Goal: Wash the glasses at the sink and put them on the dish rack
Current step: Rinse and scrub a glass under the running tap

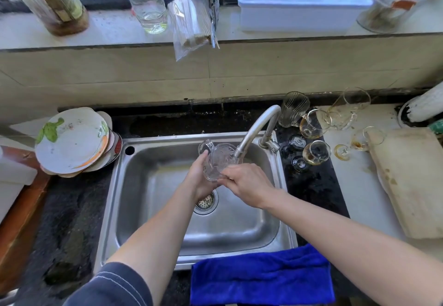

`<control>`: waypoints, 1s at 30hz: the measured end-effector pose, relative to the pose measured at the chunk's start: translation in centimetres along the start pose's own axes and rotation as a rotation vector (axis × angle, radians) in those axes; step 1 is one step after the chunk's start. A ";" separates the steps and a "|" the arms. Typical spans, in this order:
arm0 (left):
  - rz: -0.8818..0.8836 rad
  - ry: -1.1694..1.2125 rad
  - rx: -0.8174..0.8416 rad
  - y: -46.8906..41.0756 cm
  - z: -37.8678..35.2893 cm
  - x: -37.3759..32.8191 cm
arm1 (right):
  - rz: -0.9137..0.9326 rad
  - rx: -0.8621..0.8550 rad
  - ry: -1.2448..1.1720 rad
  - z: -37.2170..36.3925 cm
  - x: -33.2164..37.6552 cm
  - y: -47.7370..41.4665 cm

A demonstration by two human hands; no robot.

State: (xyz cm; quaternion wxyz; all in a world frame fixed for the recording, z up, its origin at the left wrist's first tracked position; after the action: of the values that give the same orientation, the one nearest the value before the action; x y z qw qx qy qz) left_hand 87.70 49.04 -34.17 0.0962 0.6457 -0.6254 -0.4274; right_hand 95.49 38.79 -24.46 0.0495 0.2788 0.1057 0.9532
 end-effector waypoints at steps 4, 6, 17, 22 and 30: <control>-0.007 -0.080 -0.012 -0.3 1.0 -1.0 | 0.050 0.112 0.016 0.2 -1.5 1.6; 0.050 -0.161 -0.003 -0.4 0.4 -0.9 | -0.008 0.159 0.120 0.7 -2.4 1.0; 0.171 -0.289 -0.039 -1.8 1.0 -0.6 | -0.007 0.199 0.235 -0.3 -2.7 0.6; 0.230 -0.355 -0.053 -1.0 1.7 -1.0 | 0.088 0.215 0.194 -0.3 -4.4 2.3; 0.087 -0.077 0.093 -0.3 1.1 -0.4 | -0.006 -0.005 -0.020 0.3 -2.2 1.0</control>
State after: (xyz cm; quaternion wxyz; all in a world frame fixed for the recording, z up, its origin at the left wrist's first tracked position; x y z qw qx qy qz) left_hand 87.19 49.92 -34.87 0.0604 0.6047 -0.6752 -0.4181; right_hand 97.45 37.49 -25.12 0.0539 0.2877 0.1036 0.9506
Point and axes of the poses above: each hand's wrist, its own y-axis away from the middle knuckle, its own z-axis out of the back of the hand, x = y × z, the point moved 3 cm from there along -y, towards the middle knuckle, and after that the axes turned 10 degrees about x, right-handed, at the moved point
